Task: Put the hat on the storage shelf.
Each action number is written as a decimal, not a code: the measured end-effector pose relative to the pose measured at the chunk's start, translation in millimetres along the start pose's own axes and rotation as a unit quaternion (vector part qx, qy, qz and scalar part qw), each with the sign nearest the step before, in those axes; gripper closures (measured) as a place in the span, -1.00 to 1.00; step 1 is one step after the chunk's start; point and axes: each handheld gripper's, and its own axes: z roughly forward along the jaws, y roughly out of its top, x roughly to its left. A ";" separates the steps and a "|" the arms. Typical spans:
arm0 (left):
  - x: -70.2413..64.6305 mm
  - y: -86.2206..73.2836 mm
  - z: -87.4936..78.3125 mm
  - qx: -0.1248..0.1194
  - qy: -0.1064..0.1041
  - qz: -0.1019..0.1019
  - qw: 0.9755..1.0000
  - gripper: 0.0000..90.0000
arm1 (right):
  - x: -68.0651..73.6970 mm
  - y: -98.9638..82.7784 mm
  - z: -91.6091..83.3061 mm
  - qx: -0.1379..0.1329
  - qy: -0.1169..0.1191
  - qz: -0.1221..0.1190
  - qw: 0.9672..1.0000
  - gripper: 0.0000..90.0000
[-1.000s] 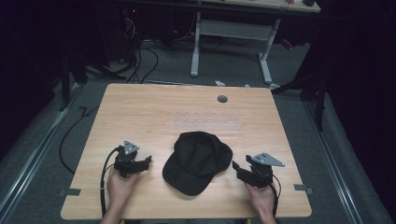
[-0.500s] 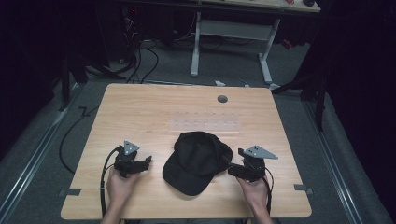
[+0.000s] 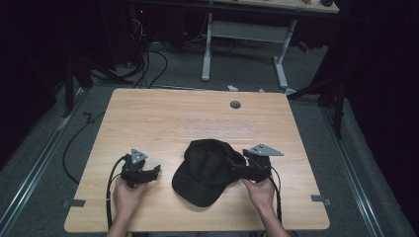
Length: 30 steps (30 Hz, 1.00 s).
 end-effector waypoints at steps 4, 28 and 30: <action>0.0 0.0 0.0 0.000 0.000 0.000 1.000 -0.38 | -0.9 4.7 7.5 0.007 0.002 0.001 1.000 -0.41; 0.1 -0.1 -0.1 0.000 0.000 0.000 1.000 -0.38 | -2.8 5.3 27.9 0.036 0.009 0.011 0.999 0.16; 0.1 -0.1 -0.1 0.000 0.000 0.000 1.000 -0.37 | -2.6 4.6 29.0 0.042 0.011 0.011 0.999 0.30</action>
